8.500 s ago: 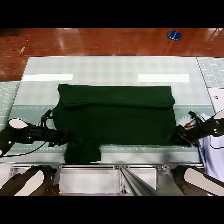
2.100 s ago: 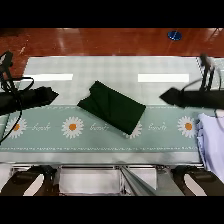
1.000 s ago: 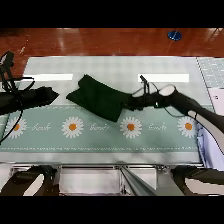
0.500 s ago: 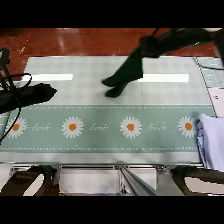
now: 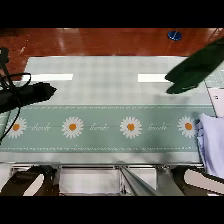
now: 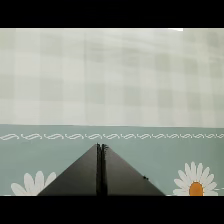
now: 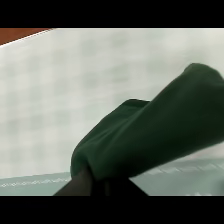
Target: Fold the shirts.
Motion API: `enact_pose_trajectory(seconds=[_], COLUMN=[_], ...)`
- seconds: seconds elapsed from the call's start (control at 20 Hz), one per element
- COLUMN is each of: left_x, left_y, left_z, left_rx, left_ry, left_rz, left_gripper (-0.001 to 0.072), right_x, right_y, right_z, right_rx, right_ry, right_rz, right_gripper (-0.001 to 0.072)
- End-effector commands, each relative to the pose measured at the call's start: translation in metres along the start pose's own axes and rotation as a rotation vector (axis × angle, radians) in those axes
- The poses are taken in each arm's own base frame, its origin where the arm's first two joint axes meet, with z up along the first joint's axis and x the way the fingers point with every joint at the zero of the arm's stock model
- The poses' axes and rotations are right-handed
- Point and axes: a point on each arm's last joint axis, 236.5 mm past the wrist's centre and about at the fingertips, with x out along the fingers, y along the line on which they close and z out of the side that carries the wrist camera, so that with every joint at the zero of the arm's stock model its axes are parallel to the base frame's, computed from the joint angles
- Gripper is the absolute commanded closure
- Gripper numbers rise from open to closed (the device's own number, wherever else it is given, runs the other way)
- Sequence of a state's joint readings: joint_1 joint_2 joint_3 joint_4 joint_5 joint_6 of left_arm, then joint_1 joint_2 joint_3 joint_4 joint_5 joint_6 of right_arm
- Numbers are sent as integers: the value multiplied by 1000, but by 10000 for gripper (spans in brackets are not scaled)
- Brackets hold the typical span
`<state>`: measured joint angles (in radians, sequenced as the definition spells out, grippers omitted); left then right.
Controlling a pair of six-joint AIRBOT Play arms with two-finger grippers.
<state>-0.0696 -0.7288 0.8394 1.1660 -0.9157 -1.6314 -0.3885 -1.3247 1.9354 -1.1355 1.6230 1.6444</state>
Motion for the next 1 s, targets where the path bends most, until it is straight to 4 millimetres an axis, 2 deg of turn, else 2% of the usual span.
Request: enact_pose_trajectory(seconds=[0.0,0.15,0.2,0.25,0.4,0.5,0.55,0.6,0.65,0.7,0.75,0.85,0.9,0.95], left_x=[0,-1,-2,-2,-4,-3,-3,-3,-2,-2,-2,-3,-3,-5], left_y=[0,-6,-8,-8,-11,-13,-13,-13,-13,-13,-12,-11,-11,-12], left_z=[3,15,22,30,37,34,32,30,30,30,30,33,39,47], left_rx=[0,-19,-24,-24,-36,-39,-39,-37,-20,-12,6,43,52,57], left_ry=[-13,-64,-93,-126,-154,-144,-135,-129,-127,-125,-125,-140,-152,-161], left_rz=[-1,-26,-34,-36,-49,-55,-55,-54,-53,-53,-51,-46,-43,-42], left_gripper=[691,691,691,691,691,691,691,691,691,691,691,691,691,691], right_x=[-48,-76,-85,-95,-125,-150,-155,-151,-144,-136,-127,-107,-101,-93], right_y=[-68,-111,-128,-149,-205,-225,-225,-225,-227,-229,-229,-232,-232,-231], right_z=[-27,-69,-89,-113,-209,-278,-306,-322,-335,-341,-341,-316,-294,-263], right_rx=[182,313,343,374,645,809,852,855,860,866,858,774,712,647], right_ry=[44,73,81,100,174,235,261,271,278,289,309,310,295,253], right_rz=[-115,-220,-283,-367,-634,-844,-921,-945,-960,-956,-927,-836,-797,-750], right_gripper=[691,691,691,691,691,690,690,688,593,353,300,301,307,391])
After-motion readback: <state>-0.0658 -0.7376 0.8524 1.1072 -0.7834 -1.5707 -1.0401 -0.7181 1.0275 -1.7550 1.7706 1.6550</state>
